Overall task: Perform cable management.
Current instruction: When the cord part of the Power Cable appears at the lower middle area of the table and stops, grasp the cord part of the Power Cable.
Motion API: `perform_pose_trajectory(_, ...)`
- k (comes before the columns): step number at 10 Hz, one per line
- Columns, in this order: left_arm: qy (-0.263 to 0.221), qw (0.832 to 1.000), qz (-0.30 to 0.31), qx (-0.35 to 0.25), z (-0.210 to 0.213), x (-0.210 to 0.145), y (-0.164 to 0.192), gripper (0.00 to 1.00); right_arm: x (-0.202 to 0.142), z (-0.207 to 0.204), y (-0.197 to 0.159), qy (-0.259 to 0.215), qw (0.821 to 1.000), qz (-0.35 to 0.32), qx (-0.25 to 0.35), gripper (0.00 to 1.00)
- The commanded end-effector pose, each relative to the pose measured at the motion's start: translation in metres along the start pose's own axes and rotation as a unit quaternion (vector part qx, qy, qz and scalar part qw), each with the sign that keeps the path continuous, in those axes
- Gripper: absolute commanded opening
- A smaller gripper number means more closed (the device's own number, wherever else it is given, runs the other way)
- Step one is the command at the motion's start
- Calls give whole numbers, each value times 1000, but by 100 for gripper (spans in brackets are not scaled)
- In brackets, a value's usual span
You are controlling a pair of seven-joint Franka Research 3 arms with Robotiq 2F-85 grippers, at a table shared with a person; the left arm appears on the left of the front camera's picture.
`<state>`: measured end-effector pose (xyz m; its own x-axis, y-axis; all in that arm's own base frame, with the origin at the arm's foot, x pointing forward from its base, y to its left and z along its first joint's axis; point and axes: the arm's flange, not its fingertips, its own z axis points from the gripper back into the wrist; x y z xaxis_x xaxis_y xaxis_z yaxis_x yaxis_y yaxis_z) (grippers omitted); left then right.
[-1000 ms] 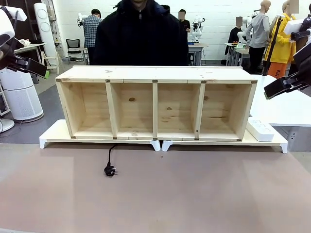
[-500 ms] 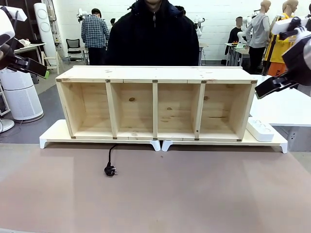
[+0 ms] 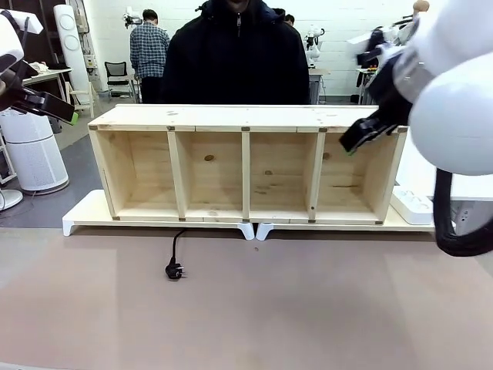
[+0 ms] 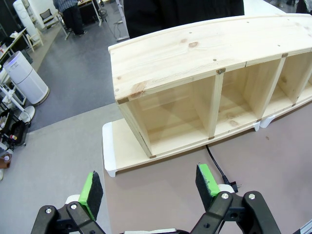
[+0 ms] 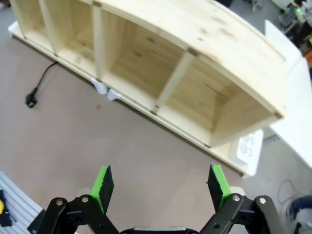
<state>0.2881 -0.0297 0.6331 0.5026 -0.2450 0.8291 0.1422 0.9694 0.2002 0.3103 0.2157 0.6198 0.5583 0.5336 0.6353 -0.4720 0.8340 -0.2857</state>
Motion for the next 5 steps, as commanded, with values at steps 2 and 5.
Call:
perform_pose_trajectory(2,-5,1000,0,2,-2,1,1,100,38,-17,35,18,999,13,23,100)
perform_pose_trajectory(5,-5,1000,0,2,-2,1,1,100,75,-50,84,32,998,9,51,100)
